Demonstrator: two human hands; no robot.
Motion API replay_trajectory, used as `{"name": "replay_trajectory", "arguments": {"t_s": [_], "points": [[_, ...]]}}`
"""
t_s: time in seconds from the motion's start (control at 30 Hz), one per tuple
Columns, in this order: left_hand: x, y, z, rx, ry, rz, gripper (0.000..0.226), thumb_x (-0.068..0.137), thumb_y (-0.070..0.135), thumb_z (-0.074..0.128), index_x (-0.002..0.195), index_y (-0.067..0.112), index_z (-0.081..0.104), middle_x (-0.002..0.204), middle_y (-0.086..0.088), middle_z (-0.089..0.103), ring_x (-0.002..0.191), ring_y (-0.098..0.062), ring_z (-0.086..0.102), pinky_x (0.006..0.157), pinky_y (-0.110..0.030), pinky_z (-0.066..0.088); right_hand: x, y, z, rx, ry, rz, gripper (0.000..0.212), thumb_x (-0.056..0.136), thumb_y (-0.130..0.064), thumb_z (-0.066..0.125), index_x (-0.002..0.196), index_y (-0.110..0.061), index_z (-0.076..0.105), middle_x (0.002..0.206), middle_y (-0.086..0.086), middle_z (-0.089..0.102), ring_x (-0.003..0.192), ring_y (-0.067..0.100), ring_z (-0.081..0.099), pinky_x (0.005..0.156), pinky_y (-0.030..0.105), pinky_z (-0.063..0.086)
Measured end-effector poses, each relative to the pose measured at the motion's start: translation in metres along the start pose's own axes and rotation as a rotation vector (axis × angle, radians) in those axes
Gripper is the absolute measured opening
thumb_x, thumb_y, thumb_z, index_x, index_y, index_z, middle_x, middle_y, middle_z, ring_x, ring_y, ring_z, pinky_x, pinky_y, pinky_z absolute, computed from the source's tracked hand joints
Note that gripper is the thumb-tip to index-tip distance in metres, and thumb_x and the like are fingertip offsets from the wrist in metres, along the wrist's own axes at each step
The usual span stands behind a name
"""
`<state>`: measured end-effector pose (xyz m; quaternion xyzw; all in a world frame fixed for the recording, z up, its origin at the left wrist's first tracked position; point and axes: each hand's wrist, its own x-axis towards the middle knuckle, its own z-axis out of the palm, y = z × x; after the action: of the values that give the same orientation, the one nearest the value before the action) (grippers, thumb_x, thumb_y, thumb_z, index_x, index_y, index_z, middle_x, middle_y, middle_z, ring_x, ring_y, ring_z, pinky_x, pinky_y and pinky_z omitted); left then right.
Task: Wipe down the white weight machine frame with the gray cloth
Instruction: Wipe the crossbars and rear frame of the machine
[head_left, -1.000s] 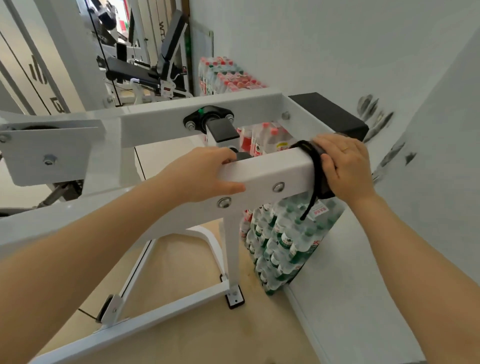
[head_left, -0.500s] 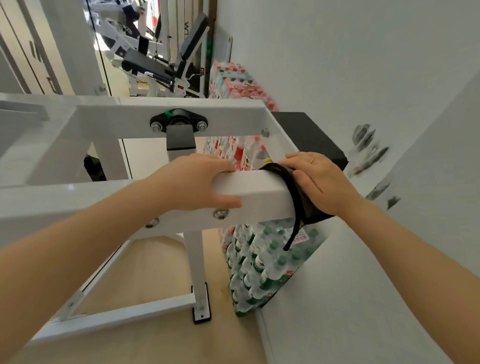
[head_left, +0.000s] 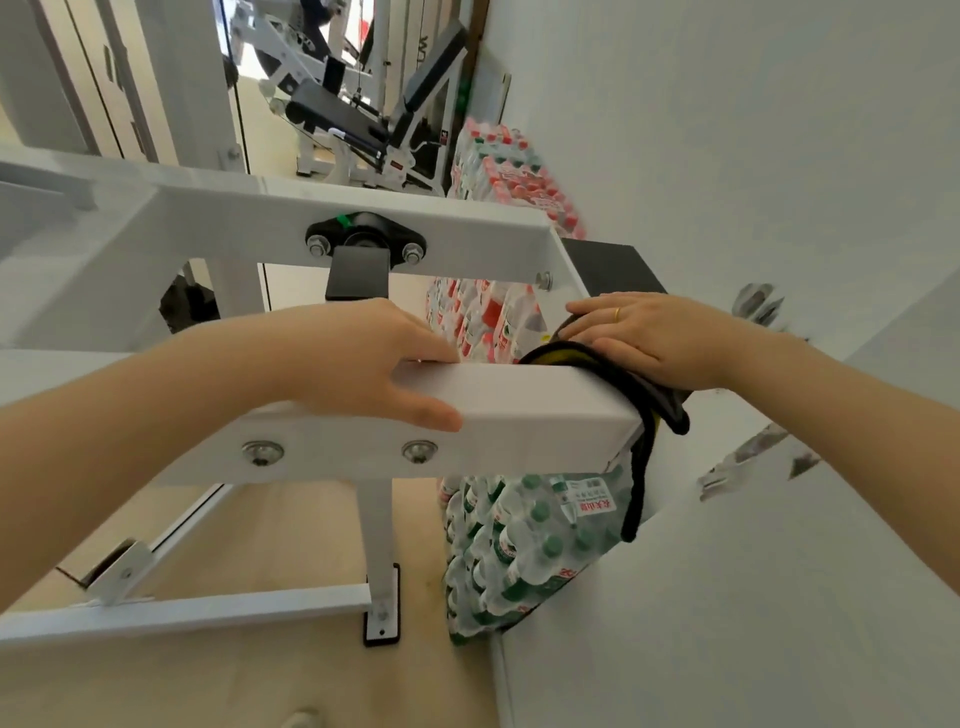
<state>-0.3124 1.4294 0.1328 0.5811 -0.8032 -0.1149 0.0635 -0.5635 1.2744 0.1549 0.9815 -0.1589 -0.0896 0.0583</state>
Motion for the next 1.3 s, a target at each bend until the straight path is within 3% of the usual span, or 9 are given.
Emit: {"name": "replay_trajectory", "arguments": {"t_s": [0.1, 0.2, 0.33, 0.47, 0.6, 0.77, 0.87, 1.0, 1.3], "points": [[0.007, -0.02, -0.01, -0.189, -0.018, 0.021, 0.073, 0.06, 0.076, 0.029, 0.114, 0.039, 0.06, 0.103, 0.027, 0.058, 0.089, 0.013, 0.052, 0.075, -0.001, 0.036, 0.025, 0.015, -0.005, -0.147, -0.061, 0.029, 0.051, 0.099, -0.036, 0.015, 0.132, -0.021, 0.052, 0.14, -0.009, 0.046, 0.139, 0.01, 0.024, 0.11, 0.015, 0.0], [0.016, -0.046, -0.017, -0.027, 0.033, 0.014, 0.062, 0.075, 0.064, 0.035, 0.126, 0.035, 0.052, 0.131, 0.017, 0.049, 0.116, 0.001, 0.045, 0.099, -0.016, 0.03, 0.053, 0.03, -0.009, -0.289, -0.111, 0.089, 0.047, 0.1, -0.035, 0.016, 0.136, -0.03, 0.046, 0.144, -0.016, 0.039, 0.141, 0.008, 0.016, 0.113, 0.024, -0.004], [0.031, -0.071, -0.02, 0.271, 0.077, 0.045, 0.052, 0.088, 0.052, 0.04, 0.136, 0.033, 0.04, 0.143, 0.012, 0.037, 0.13, -0.008, 0.032, 0.106, -0.026, 0.028, 0.072, 0.039, -0.015, -0.385, -0.102, 0.158, 0.045, 0.099, -0.041, 0.016, 0.138, -0.038, 0.04, 0.145, -0.022, 0.032, 0.143, 0.011, 0.003, 0.108, 0.023, -0.015], [0.043, -0.08, -0.021, 0.492, 0.094, 0.186, 0.047, 0.089, 0.054, 0.031, 0.13, 0.036, 0.046, 0.131, 0.013, 0.048, 0.123, -0.008, 0.037, 0.092, -0.024, 0.043, 0.056, 0.022, -0.004, -0.236, -0.085, 0.112, 0.035, 0.097, -0.026, 0.04, 0.128, -0.03, 0.055, 0.136, -0.016, 0.049, 0.137, 0.008, 0.025, 0.11, 0.018, -0.005], [0.05, -0.082, -0.022, 0.685, 0.097, 0.323, 0.046, 0.09, 0.053, 0.025, 0.119, 0.032, 0.054, 0.112, 0.013, 0.056, 0.111, -0.009, 0.041, 0.085, -0.026, 0.047, 0.045, 0.008, -0.002, -0.106, -0.179, 0.084, 0.036, 0.089, -0.014, 0.041, 0.113, -0.021, 0.067, 0.121, -0.007, 0.062, 0.123, 0.005, 0.043, 0.101, 0.003, -0.016], [0.054, -0.083, -0.017, 0.711, 0.113, 0.325, 0.048, 0.09, 0.052, 0.023, 0.102, 0.028, 0.063, 0.1, 0.014, 0.056, 0.101, -0.009, 0.043, 0.078, -0.026, 0.048, 0.082, 0.02, -0.008, -0.258, -0.33, 0.107, 0.04, 0.091, -0.032, 0.033, 0.096, -0.023, 0.071, 0.104, -0.011, 0.067, 0.11, 0.008, 0.051, 0.113, 0.028, 0.014], [0.052, -0.087, -0.017, 0.655, 0.143, 0.327, 0.052, 0.087, 0.051, 0.018, 0.103, 0.03, 0.063, 0.101, 0.015, 0.058, 0.102, -0.009, 0.043, 0.079, -0.026, 0.048, 0.088, 0.024, -0.009, -0.266, -0.347, 0.102, 0.042, 0.091, -0.04, 0.031, 0.099, -0.027, 0.071, 0.108, -0.014, 0.066, 0.113, 0.006, 0.049, 0.115, 0.032, 0.015], [0.05, -0.094, -0.015, 0.598, 0.174, 0.348, 0.063, 0.08, 0.051, 0.008, 0.105, 0.031, 0.062, 0.102, 0.015, 0.058, 0.103, -0.009, 0.043, 0.077, -0.027, 0.049, 0.06, 0.023, -0.011, -0.228, -0.213, 0.07, 0.035, 0.092, -0.031, 0.042, 0.119, -0.026, 0.064, 0.129, -0.013, 0.056, 0.132, 0.006, 0.032, 0.104, 0.01, -0.009], [0.05, -0.096, -0.014, 0.591, 0.217, 0.363, 0.064, 0.08, 0.05, 0.005, 0.104, 0.032, 0.061, 0.101, 0.014, 0.057, 0.102, -0.011, 0.043, 0.073, -0.026, 0.049, 0.093, 0.041, -0.008, -0.132, -0.124, 0.332, 0.044, 0.098, -0.018, 0.035, 0.141, -0.014, 0.037, 0.15, -0.002, 0.031, 0.142, 0.011, 0.014, 0.111, 0.018, 0.001]]}}
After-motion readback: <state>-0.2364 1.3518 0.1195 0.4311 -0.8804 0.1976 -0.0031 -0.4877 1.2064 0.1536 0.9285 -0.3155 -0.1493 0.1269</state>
